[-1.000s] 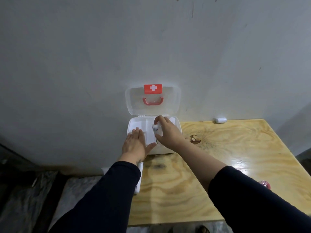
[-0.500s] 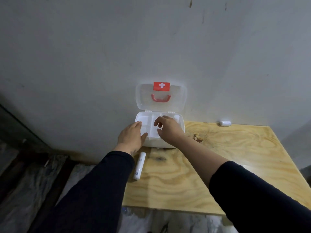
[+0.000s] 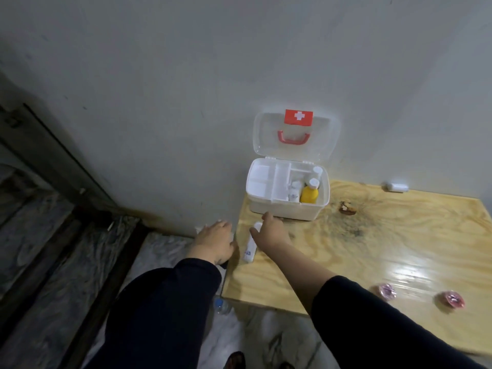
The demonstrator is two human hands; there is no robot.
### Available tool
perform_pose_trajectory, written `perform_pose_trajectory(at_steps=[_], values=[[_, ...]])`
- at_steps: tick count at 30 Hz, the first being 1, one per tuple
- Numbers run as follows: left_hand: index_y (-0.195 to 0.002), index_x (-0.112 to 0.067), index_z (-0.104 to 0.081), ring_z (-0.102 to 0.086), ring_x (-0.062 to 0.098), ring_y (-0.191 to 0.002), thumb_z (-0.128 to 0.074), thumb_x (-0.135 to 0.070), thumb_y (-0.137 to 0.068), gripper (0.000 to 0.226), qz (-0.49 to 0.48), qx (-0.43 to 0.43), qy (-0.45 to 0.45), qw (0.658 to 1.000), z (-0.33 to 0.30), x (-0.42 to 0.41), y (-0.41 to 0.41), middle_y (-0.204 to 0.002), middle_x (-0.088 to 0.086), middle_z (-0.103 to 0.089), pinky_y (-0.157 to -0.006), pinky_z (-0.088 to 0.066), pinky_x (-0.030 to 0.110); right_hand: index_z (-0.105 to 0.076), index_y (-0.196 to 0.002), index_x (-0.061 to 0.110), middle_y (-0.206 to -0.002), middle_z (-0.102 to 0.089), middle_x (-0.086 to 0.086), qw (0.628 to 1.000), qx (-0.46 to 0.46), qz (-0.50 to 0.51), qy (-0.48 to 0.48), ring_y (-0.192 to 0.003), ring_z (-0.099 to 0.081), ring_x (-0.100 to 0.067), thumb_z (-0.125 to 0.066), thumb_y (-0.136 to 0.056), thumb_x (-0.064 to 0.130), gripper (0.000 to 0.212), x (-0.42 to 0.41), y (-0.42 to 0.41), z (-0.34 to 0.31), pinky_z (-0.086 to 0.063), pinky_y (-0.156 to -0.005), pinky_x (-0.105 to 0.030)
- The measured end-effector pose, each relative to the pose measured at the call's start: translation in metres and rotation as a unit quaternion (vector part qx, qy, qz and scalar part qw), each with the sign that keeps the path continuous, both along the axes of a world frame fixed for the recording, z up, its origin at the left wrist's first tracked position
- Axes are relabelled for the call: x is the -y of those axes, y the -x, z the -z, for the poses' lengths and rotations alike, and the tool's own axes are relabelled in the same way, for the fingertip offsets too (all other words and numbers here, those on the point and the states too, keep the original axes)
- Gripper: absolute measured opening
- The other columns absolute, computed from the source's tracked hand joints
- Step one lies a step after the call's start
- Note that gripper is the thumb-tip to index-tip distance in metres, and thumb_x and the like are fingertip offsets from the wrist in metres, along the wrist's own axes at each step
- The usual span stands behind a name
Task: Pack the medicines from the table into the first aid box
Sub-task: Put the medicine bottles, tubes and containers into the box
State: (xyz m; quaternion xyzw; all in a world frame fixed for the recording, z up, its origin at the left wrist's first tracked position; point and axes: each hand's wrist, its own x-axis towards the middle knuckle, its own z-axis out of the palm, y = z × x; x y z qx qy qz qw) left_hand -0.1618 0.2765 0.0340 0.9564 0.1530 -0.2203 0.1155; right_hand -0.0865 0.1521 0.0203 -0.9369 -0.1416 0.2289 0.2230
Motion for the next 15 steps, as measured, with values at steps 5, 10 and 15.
perform_pose_trajectory(at_steps=[5,10,15], values=[[-0.146,-0.010,-0.037,-0.030,0.024,-0.144,-0.046,-0.028,-0.098,0.053,0.047,-0.011,0.008,0.999,0.012,-0.015,0.002,-0.155,0.007,-0.036,-0.117,-0.023,0.039,-0.038,-0.131,0.009,-0.134,-0.048,-0.016,0.999,0.002,0.042,0.030,-0.121,-0.051,-0.033,-0.057,-0.090,0.028,0.049,-0.016,0.011,0.014,-0.047,-0.092,-0.036],[-0.123,-0.019,-0.060,-0.060,0.033,-0.111,-0.047,-0.036,-0.094,0.036,0.052,-0.033,0.033,0.998,0.010,-0.018,-0.011,-0.125,0.009,-0.063,-0.087,-0.048,0.037,-0.041,-0.136,0.016,-0.132,-0.055,-0.012,0.995,-0.010,0.093,-0.016,-0.119,-0.055,-0.032,-0.052,-0.088,0.009,0.050,-0.006,0.009,0.012,-0.048,-0.091,-0.033],[-0.087,-0.015,-0.066,-0.065,0.032,-0.090,-0.052,-0.039,-0.092,0.028,0.105,-0.028,0.073,0.991,-0.020,0.013,-0.046,-0.088,0.005,-0.063,-0.077,-0.051,0.037,-0.051,-0.122,0.008,-0.116,-0.063,-0.016,0.994,0.014,0.103,-0.020,-0.106,-0.061,-0.034,-0.047,-0.092,0.025,0.034,0.040,-0.008,-0.004,-0.049,-0.083,-0.035]])
